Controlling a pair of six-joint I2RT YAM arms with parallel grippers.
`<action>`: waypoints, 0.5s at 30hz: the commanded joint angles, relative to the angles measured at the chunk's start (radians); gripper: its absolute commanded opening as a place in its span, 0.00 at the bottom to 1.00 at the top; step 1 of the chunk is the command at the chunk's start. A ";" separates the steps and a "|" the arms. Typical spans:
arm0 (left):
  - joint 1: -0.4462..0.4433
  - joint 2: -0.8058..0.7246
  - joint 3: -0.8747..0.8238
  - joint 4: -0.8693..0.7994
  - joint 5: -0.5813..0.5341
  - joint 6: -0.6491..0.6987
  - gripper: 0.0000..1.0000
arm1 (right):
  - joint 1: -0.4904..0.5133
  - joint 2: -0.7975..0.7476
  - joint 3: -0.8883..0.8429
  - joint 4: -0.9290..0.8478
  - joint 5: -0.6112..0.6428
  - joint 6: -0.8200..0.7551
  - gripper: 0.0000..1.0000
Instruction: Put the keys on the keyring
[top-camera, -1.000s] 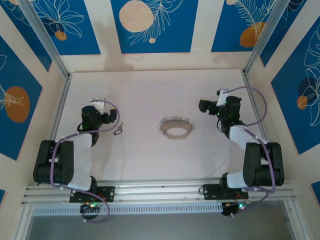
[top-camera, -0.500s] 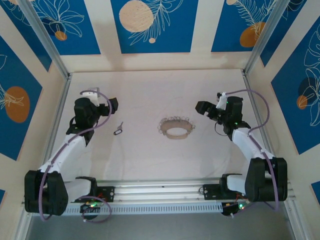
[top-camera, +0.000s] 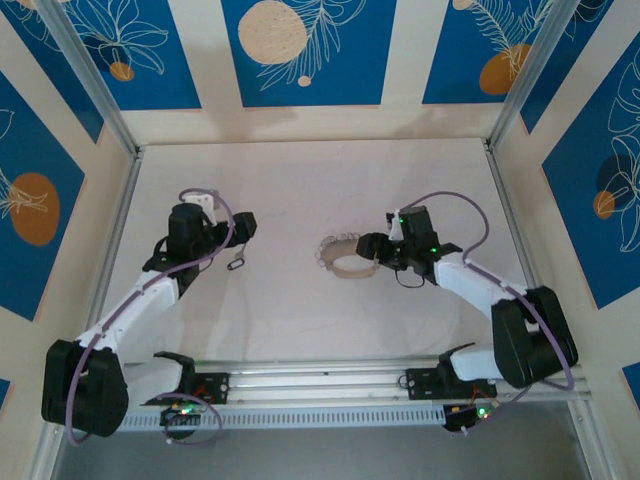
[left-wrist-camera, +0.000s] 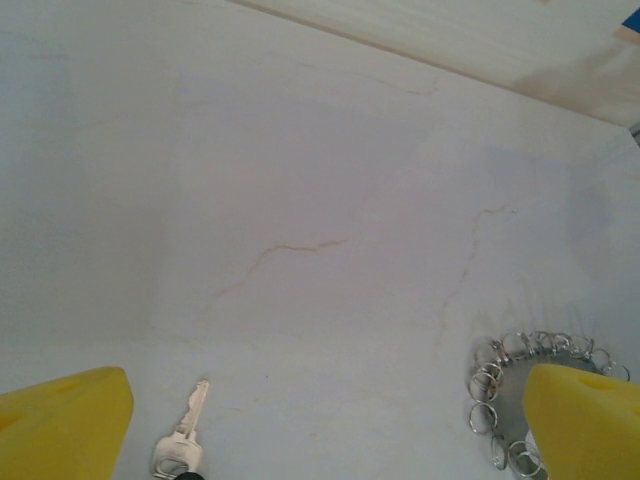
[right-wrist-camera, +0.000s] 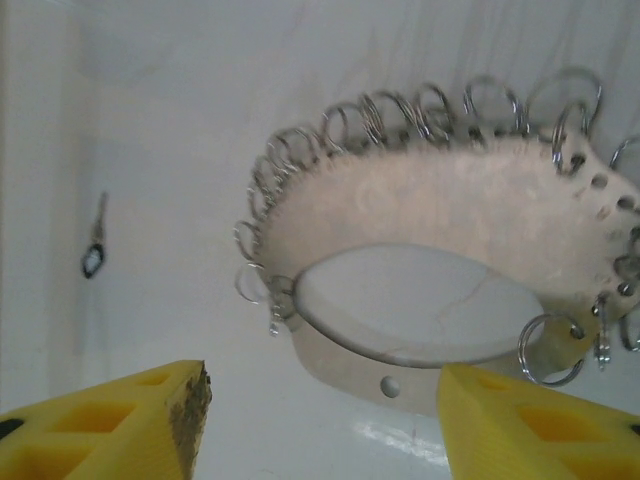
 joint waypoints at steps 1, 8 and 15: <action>-0.034 0.001 -0.008 0.011 0.012 -0.040 1.00 | 0.034 0.079 0.052 0.026 0.063 0.056 0.60; -0.098 0.037 0.013 0.027 -0.020 -0.029 1.00 | 0.083 0.247 0.135 0.063 0.081 0.078 0.54; -0.141 0.056 0.028 0.066 -0.028 -0.027 1.00 | 0.119 0.378 0.214 0.073 0.089 0.095 0.51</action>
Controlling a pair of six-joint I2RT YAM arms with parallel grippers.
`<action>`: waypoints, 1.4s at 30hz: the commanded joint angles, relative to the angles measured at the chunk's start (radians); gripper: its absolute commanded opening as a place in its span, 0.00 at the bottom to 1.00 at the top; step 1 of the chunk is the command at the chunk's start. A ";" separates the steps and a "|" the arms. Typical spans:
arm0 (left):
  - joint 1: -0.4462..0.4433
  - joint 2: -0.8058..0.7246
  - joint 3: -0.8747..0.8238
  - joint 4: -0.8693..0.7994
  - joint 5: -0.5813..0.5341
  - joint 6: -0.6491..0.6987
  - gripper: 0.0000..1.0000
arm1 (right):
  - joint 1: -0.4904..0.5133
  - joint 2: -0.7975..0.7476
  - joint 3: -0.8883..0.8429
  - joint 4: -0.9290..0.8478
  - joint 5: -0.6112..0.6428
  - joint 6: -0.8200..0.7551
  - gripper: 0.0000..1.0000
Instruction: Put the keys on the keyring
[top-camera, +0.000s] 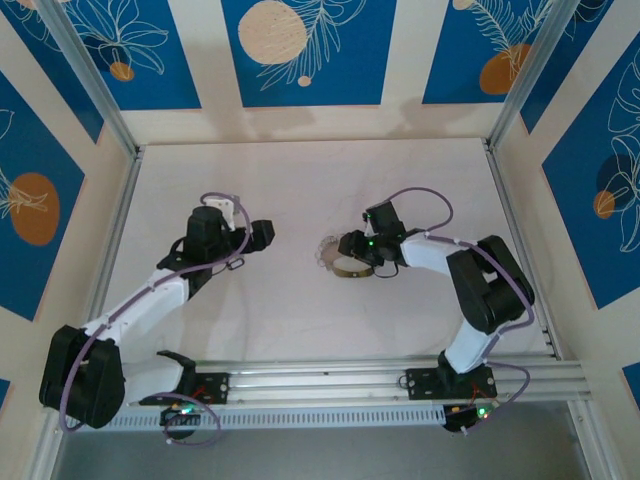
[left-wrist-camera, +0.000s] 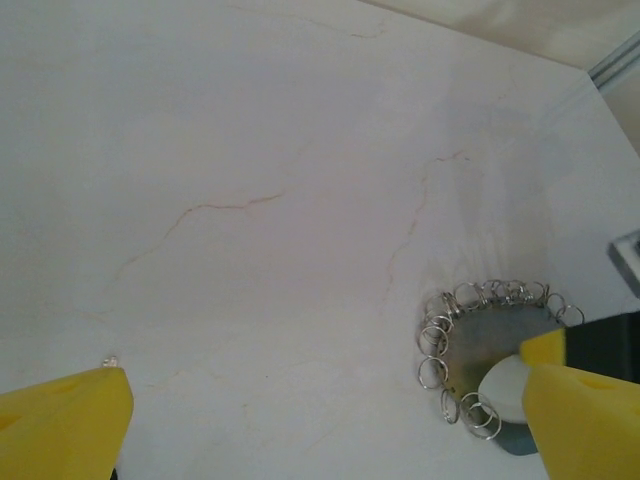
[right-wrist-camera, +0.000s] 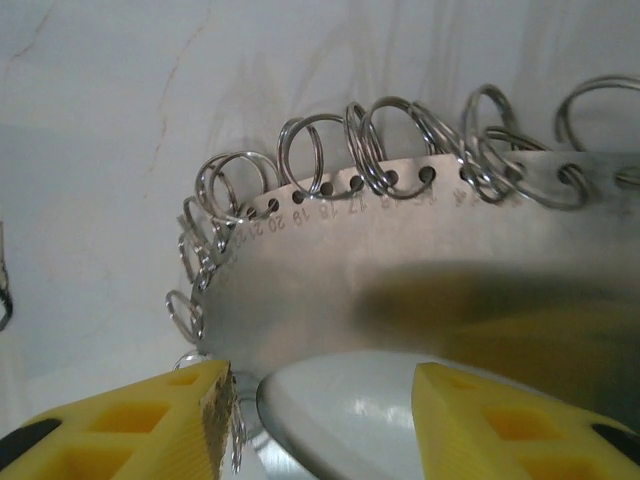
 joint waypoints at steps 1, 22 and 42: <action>-0.021 0.009 0.029 0.048 -0.017 -0.008 1.00 | 0.021 0.052 0.051 0.006 0.010 0.022 0.50; -0.068 -0.002 0.041 0.075 0.001 -0.021 1.00 | 0.147 0.322 0.390 -0.065 0.001 0.037 0.48; -0.115 0.003 0.039 0.083 -0.016 -0.028 1.00 | 0.121 -0.042 0.222 -0.102 0.084 -0.026 0.50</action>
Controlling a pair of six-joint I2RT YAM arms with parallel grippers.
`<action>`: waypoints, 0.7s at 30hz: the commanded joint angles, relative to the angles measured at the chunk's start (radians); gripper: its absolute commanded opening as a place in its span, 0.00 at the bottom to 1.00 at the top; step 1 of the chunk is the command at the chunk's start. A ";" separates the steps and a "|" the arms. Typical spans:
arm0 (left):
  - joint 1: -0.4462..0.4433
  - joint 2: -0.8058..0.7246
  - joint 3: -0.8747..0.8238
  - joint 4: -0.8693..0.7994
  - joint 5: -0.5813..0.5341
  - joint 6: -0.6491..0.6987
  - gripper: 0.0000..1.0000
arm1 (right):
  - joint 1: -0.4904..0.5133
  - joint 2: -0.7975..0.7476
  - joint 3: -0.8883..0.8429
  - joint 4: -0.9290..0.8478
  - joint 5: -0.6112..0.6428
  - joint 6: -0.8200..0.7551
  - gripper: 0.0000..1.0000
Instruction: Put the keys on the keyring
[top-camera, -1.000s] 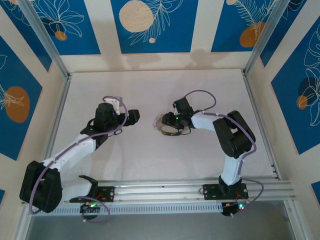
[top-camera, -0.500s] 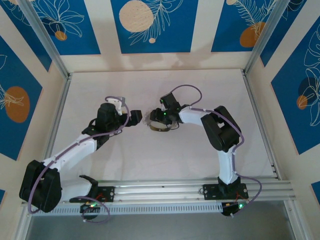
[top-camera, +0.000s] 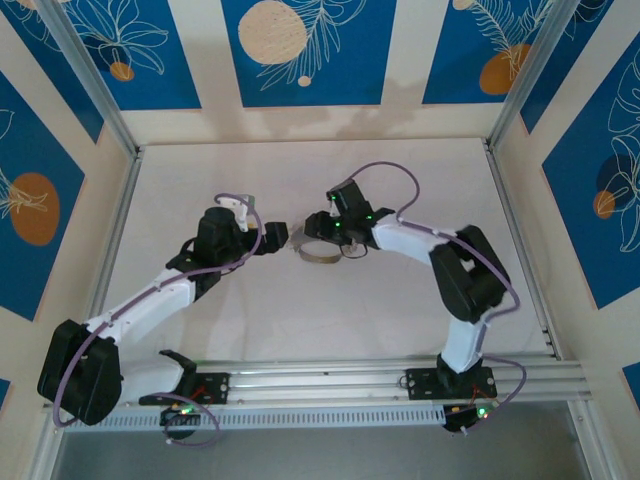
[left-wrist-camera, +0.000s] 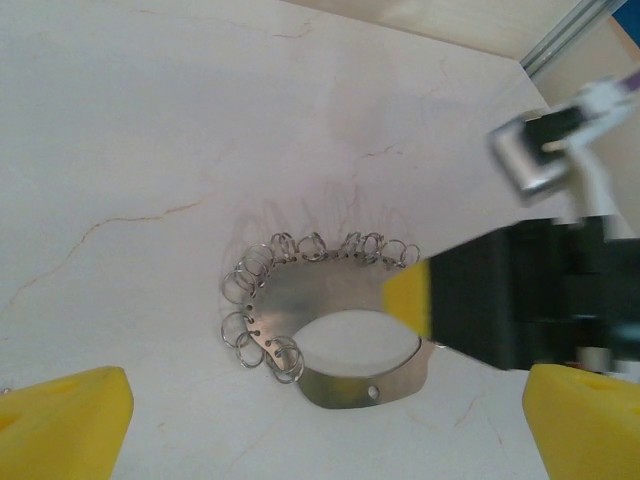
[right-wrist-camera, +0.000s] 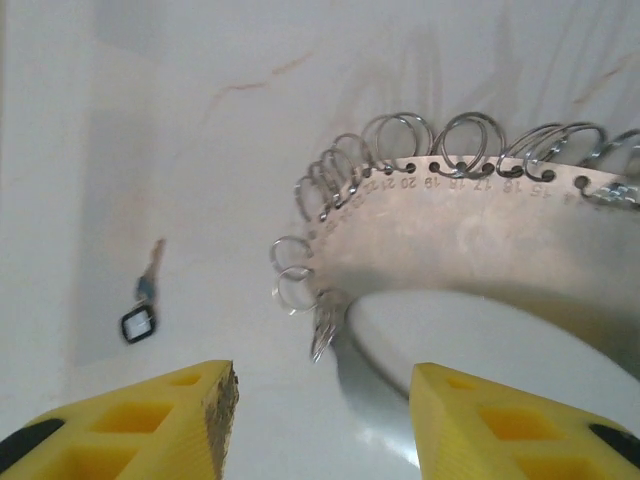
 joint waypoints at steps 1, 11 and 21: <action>-0.019 -0.006 0.025 0.039 -0.008 -0.011 1.00 | -0.027 -0.130 -0.092 -0.029 0.043 -0.031 0.51; -0.037 0.080 0.054 0.080 0.048 -0.019 1.00 | -0.101 -0.376 -0.402 -0.053 0.055 -0.091 0.69; -0.046 0.156 0.104 0.110 0.072 -0.037 1.00 | -0.178 -0.318 -0.492 0.096 -0.094 -0.125 0.66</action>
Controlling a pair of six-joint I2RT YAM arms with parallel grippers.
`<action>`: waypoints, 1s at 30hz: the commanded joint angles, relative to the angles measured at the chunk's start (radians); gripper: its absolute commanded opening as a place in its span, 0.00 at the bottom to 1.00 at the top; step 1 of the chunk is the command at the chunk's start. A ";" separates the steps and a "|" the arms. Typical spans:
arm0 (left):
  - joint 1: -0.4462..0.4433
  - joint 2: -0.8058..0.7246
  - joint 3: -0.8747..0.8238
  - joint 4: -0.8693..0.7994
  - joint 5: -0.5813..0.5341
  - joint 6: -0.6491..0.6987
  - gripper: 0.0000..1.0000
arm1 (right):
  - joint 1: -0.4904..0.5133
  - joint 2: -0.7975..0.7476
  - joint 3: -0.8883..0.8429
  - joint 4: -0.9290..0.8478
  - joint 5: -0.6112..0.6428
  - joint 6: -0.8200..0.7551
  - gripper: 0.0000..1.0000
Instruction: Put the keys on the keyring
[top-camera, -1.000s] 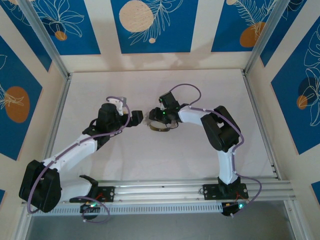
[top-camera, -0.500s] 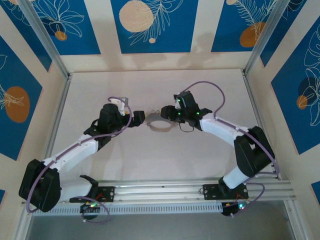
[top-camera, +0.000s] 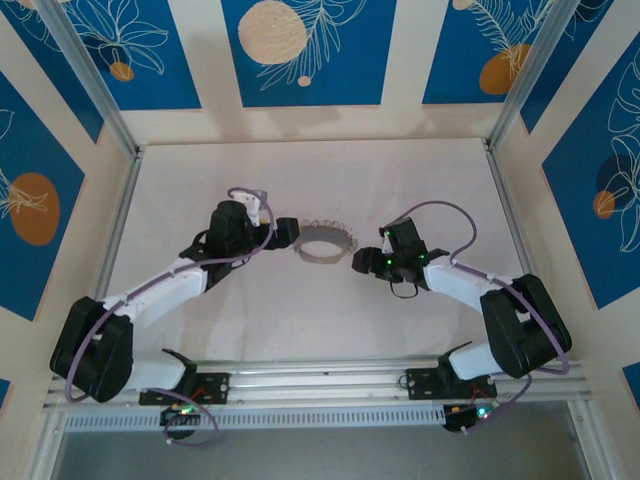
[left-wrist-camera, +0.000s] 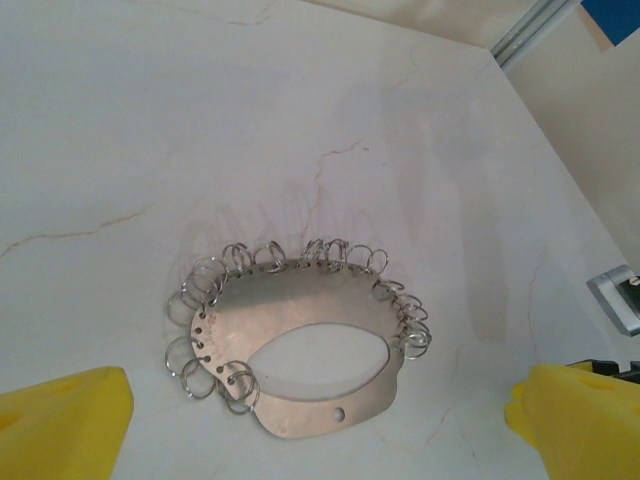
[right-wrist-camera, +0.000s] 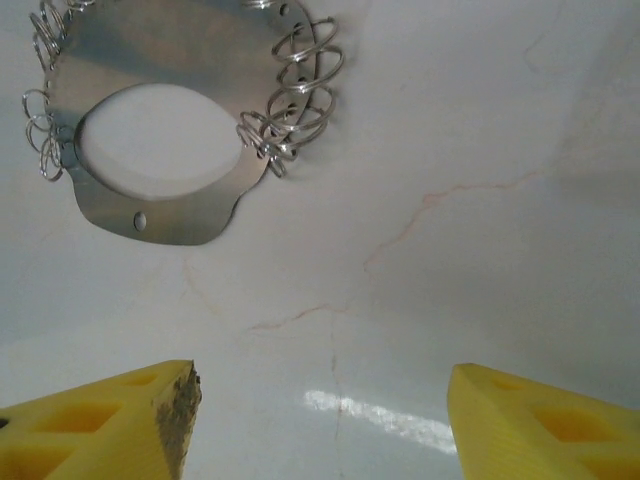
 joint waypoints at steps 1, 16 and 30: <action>-0.018 0.034 0.044 0.036 0.027 -0.020 1.00 | -0.002 0.040 0.024 0.077 -0.077 -0.026 0.65; -0.031 0.092 0.089 0.033 0.027 -0.016 1.00 | -0.008 0.280 0.179 0.145 -0.121 -0.024 0.51; -0.030 0.092 0.093 0.038 0.035 -0.012 1.00 | -0.012 0.345 0.224 0.165 -0.140 -0.012 0.41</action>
